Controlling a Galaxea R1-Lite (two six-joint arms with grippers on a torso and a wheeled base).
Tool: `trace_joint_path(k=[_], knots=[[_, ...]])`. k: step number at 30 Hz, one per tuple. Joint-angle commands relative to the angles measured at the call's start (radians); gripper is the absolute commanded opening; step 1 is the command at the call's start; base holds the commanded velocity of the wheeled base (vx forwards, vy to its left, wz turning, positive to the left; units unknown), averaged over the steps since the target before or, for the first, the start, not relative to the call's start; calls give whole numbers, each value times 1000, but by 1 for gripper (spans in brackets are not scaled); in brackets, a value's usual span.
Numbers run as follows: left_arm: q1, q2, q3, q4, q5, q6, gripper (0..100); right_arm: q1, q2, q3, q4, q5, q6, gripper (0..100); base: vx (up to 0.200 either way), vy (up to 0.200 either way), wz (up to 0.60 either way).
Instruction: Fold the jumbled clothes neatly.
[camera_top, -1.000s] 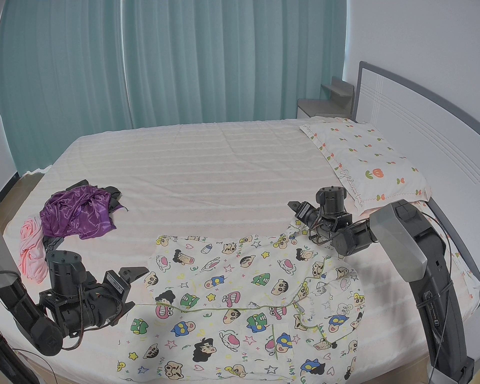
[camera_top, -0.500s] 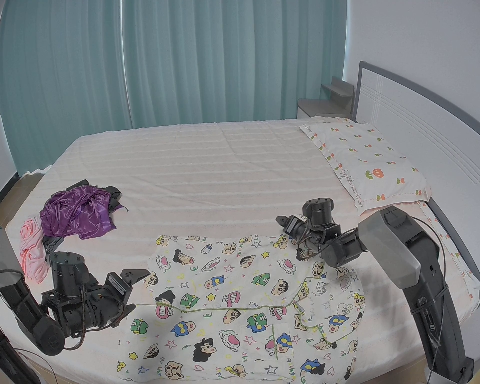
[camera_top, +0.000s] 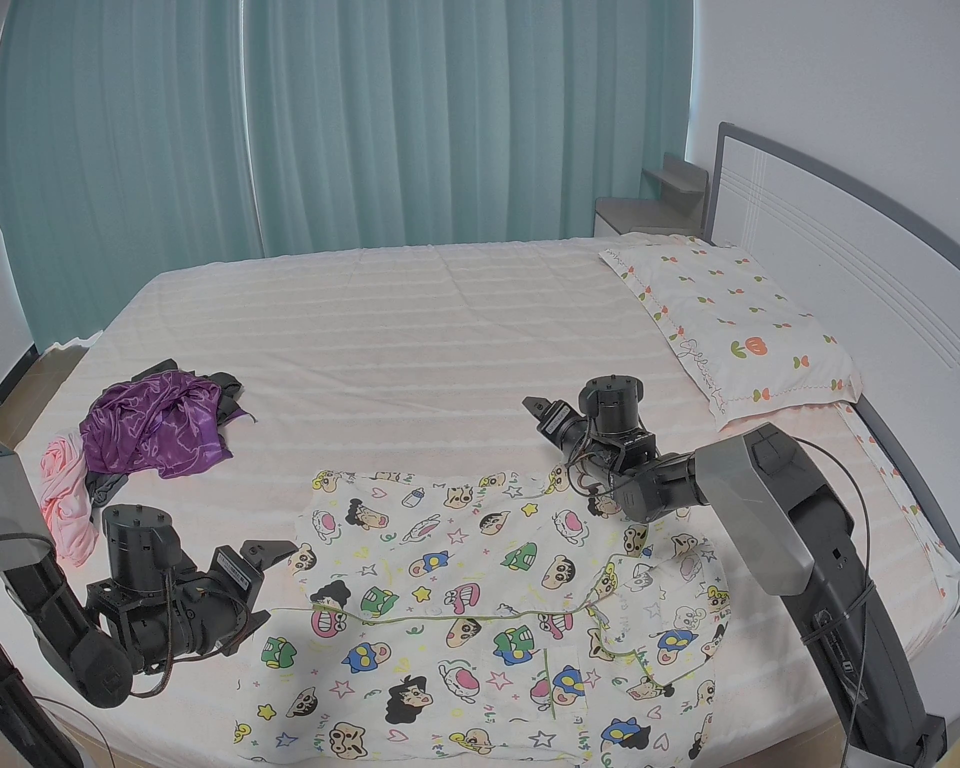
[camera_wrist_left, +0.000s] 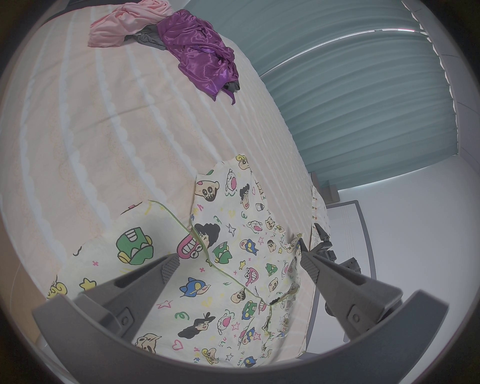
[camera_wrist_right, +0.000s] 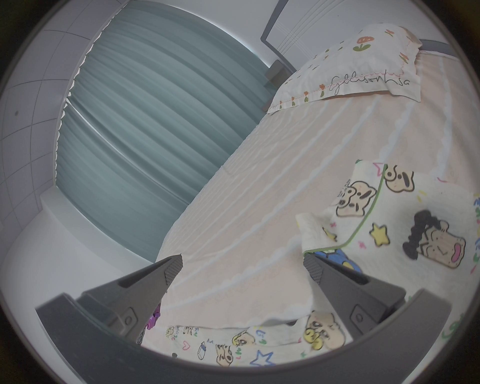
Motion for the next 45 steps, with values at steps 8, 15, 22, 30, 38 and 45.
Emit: trace_joint_path(k=[8, 15, 22, 30, 38, 45], knots=[[3, 5, 1, 0, 0, 0, 100, -113, -21, -5, 33, -24, -9, 100, 0, 0, 0], [3, 5, 0, 0, 0, 0, 100, -150, -32, -5, 42, -24, -17, 100, 0, 0, 0], [3, 5, 1, 0, 0, 0, 100, -185, 1, -5, 42, -24, -155, 100, 0, 0, 0], [3, 7, 1, 0, 0, 0, 100, -224, 30, 5, 44, -22, -236, 100, 0, 0, 0], [3, 7, 1, 0, 0, 0, 100, -213, 37, 64, 33, -22, -299, 100, 0, 0, 0], [3, 7, 1, 0, 0, -1, 100, -204, 44, 67, 40, -12, -303, 0, 0, 0, 0]])
